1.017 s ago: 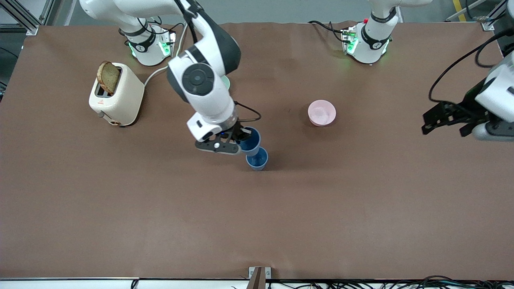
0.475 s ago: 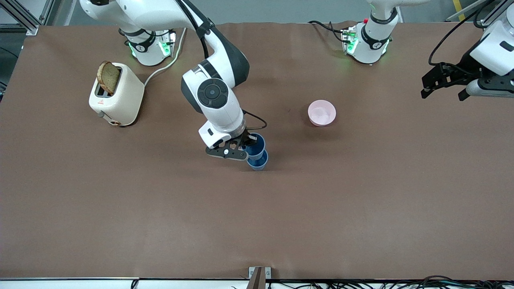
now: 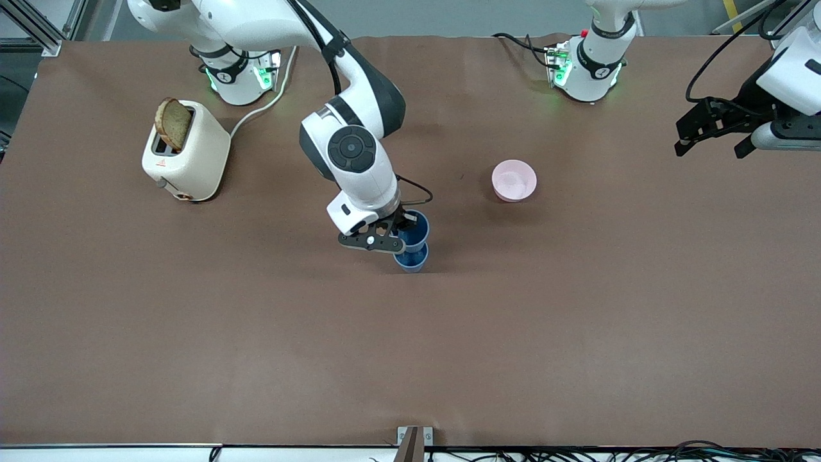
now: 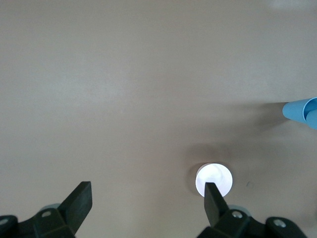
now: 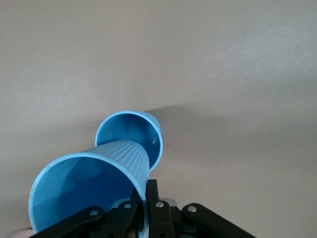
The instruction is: Stack blue cups with both arms
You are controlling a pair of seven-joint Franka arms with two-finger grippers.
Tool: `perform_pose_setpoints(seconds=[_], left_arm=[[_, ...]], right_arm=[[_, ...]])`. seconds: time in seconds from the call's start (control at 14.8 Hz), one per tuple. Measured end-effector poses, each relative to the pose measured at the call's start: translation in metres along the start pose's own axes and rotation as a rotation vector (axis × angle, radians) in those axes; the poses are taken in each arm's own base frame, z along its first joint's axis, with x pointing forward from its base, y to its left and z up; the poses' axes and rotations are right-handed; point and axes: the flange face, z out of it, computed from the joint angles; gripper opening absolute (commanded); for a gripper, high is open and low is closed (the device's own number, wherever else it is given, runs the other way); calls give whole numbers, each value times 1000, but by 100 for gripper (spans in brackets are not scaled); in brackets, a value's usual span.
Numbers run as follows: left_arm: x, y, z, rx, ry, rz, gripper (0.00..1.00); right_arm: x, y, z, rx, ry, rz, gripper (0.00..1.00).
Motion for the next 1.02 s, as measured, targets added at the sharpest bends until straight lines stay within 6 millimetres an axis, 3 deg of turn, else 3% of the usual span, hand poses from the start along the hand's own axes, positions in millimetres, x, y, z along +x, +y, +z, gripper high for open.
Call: perform_pose_setpoints(seconds=[0.54,0.68,0.81,0.95,1.02], left_arm=[[-2,-5,-11,12,-4,-7,100],[-2,-8,-11,32,-7,-8,100],[-2,-9,-12,35,-7,-9,100],[-2,-9,-12,35,-9,-9,100],[-3,-9,-11,35,-11,-9,100]], right_arm=[[9,4,13,4,18,4,3],[9,4,16,1,15,4,12],[7,3,23,-6,9,0,35],[6,2,26,-9,6,-2,44],[6,2,25,-8,7,-1,61]])
